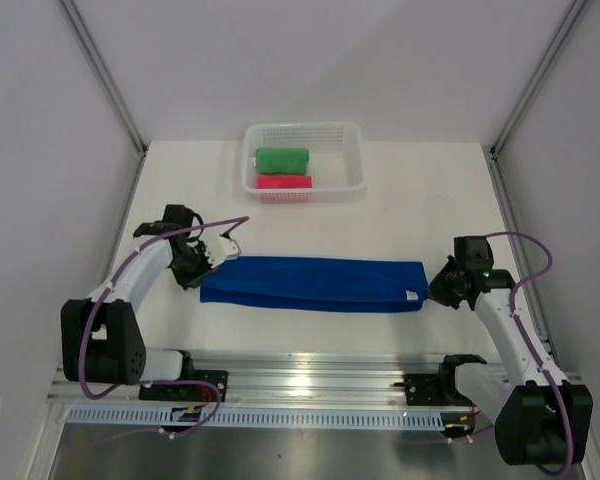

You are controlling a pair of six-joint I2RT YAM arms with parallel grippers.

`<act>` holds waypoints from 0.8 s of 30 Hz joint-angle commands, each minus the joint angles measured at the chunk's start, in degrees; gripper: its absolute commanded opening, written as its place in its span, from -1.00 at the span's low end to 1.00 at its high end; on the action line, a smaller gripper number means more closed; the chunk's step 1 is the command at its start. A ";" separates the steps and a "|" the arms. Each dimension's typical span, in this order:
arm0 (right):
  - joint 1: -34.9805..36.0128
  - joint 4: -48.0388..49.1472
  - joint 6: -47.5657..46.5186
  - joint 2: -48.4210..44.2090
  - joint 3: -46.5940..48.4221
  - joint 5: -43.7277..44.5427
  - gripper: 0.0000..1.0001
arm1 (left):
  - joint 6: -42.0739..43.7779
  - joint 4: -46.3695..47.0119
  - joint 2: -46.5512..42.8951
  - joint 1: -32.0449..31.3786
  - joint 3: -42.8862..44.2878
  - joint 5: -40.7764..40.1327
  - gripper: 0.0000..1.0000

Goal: Roll the towels
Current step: Fold the towel

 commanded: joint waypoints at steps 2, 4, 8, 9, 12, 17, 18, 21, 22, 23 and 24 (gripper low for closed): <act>1.25 1.47 2.33 1.75 -0.84 1.61 -1.00 | 1.43 0.20 0.04 0.53 -1.88 1.78 -0.99; 1.51 2.26 2.51 2.28 -1.37 1.61 -0.98 | 1.43 0.73 0.74 0.53 -2.15 1.43 -0.98; 1.95 2.44 2.78 4.12 -1.55 3.71 -0.93 | 1.52 0.82 1.89 0.53 -2.68 0.90 -0.94; 2.13 2.44 2.86 4.30 -1.55 4.06 -0.92 | 1.43 0.82 1.98 0.53 -2.68 0.99 -0.92; 2.22 2.44 3.04 5.00 -1.46 5.21 -0.67 | 1.61 0.82 2.50 0.53 -3.03 0.73 -0.84; 2.39 1.22 3.65 3.87 -0.76 6.61 -0.24 | 3.10 -1.99 2.16 0.53 -2.86 0.64 -0.32; 2.48 0.34 3.74 3.43 0.29 7.14 -0.06 | 3.36 -2.69 1.89 0.53 -2.85 0.55 -0.22; 3.00 -0.55 3.04 0.71 2.49 9.86 -0.06 | 4.77 -7.16 1.80 0.70 -0.23 0.11 -0.15; 3.44 0.15 1.47 -0.26 3.80 10.22 -0.11 | 4.86 -8.66 1.89 0.79 2.31 0.98 -0.15; 4.06 1.12 0.76 -1.92 4.42 10.48 -0.19 | 4.51 -11.63 2.07 0.88 5.81 2.03 -0.14; 5.63 3.47 0.15 -2.28 5.04 11.61 -0.43 | 3.90 -12.70 2.24 0.88 7.67 3.00 -0.12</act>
